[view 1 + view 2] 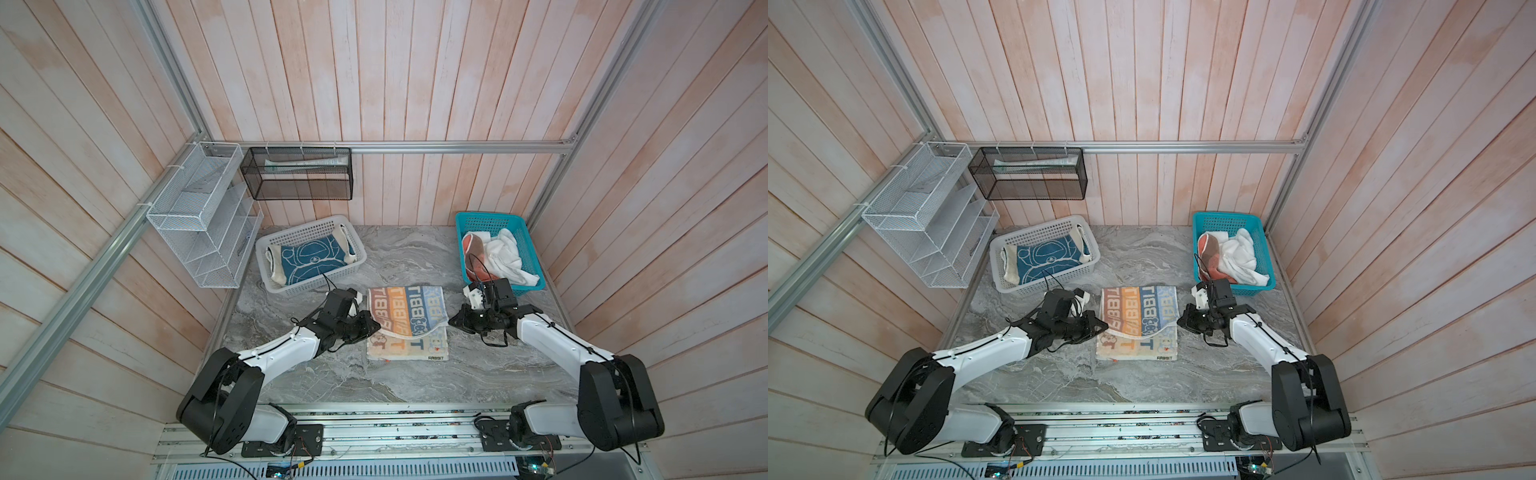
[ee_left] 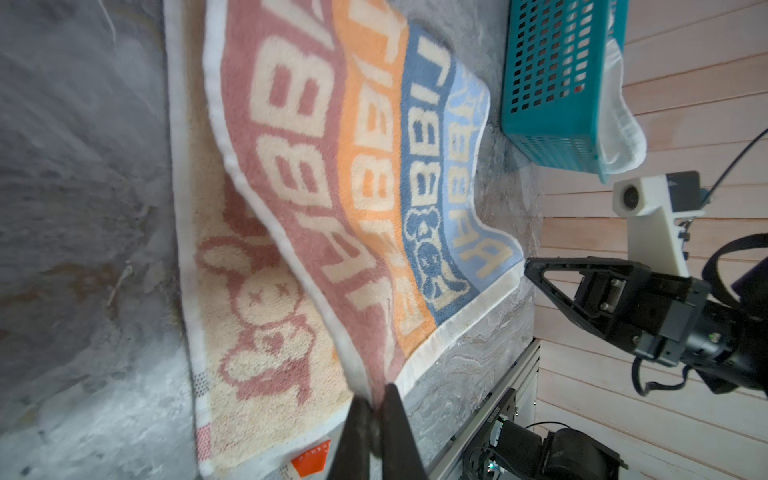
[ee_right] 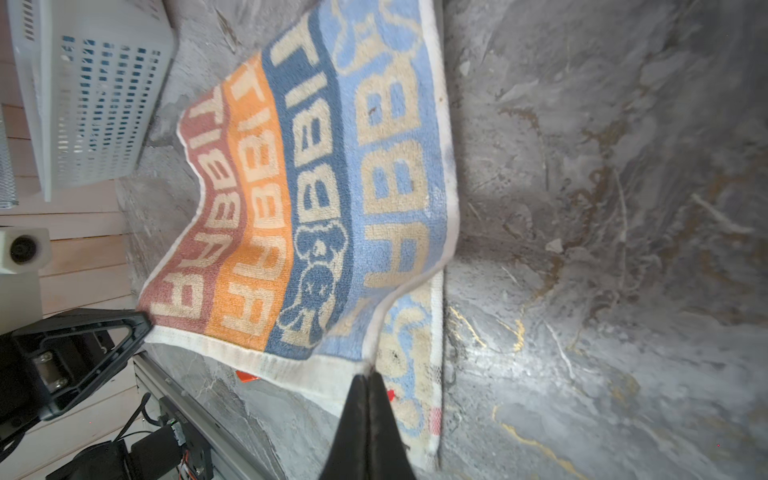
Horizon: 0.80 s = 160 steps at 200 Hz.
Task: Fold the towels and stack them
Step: 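Grasp the folded towel's near edge with both grippers to fold again, then fold the near edge over toward the far edge with both grippers and release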
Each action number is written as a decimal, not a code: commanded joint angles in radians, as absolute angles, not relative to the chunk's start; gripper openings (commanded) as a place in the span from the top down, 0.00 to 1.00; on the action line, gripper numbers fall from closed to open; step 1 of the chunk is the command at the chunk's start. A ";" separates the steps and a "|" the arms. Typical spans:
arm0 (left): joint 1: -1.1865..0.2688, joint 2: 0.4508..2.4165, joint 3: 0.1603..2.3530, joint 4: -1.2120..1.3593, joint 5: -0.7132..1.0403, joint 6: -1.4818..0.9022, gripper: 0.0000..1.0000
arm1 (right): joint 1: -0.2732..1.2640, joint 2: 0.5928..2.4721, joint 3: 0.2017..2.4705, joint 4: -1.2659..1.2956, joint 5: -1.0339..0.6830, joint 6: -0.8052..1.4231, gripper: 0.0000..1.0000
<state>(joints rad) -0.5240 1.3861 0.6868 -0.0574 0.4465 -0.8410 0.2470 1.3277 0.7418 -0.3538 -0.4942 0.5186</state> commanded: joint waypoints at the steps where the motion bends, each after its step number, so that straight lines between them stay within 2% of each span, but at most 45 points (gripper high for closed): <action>1: -0.510 1.308 0.741 -0.150 0.428 -0.794 1.00 | 0.270 1.259 0.790 -0.467 -0.471 0.506 1.00; 23: -0.511 1.236 0.729 -0.214 0.410 -0.794 1.00 | 0.302 1.187 0.787 -0.518 -0.451 0.533 1.00; 43: -0.509 1.193 0.640 -0.196 0.421 -0.826 1.00 | 0.337 1.131 0.691 -0.477 -0.448 0.590 1.00; 92: -0.514 1.258 0.379 0.051 0.509 -0.965 1.00 | 0.379 1.165 0.442 -0.264 -0.491 0.682 1.00; 121: -0.514 1.297 0.374 0.068 0.513 -0.958 1.00 | 0.378 1.229 0.480 -0.281 -0.477 0.641 1.00; 160: -0.514 1.263 0.416 -0.012 0.497 -0.929 1.00 | 0.379 1.179 0.540 -0.366 -0.433 0.612 1.00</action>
<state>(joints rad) -0.5144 1.2919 0.3729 0.0044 0.4942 -0.9466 0.3737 1.2175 0.4877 -0.3233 -0.4702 0.6426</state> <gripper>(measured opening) 0.062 0.050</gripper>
